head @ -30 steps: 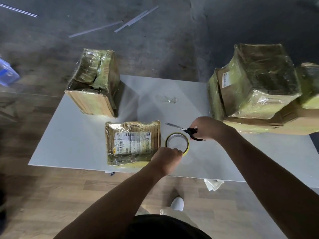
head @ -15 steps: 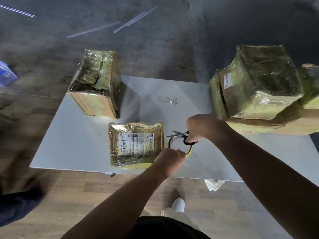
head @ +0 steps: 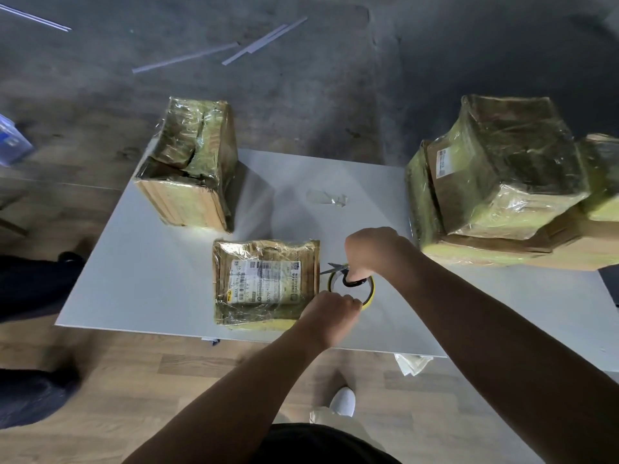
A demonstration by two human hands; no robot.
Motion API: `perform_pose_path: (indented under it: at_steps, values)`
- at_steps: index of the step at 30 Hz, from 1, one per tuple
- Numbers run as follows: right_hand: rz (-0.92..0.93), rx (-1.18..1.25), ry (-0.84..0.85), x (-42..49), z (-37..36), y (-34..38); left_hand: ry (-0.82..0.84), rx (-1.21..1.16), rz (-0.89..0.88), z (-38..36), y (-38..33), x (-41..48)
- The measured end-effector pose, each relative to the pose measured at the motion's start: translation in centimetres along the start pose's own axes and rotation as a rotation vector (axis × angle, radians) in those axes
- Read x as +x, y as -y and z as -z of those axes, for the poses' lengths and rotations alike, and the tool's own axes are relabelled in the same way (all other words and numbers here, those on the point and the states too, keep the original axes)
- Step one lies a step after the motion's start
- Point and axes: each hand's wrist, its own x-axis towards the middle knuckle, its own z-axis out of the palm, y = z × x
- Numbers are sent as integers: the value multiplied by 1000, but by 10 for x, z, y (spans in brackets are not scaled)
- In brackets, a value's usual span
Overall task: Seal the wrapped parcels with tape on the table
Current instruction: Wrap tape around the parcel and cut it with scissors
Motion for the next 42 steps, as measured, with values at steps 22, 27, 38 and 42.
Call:
perform_pose_path:
  at_steps: [22, 27, 38, 42]
  values:
    - [12, -91, 62, 16, 10, 20, 35, 19, 10, -12, 0, 8]
    - [8, -81, 60, 21, 4, 17, 63, -2, -30, -5, -1, 3]
    - [3, -154, 43, 19, 8, 9, 19, 0, -56, 1, -1, -2]
    - [-25, -171, 87, 17, 9, 6, -21, -7, -65, 2, -1, 1]
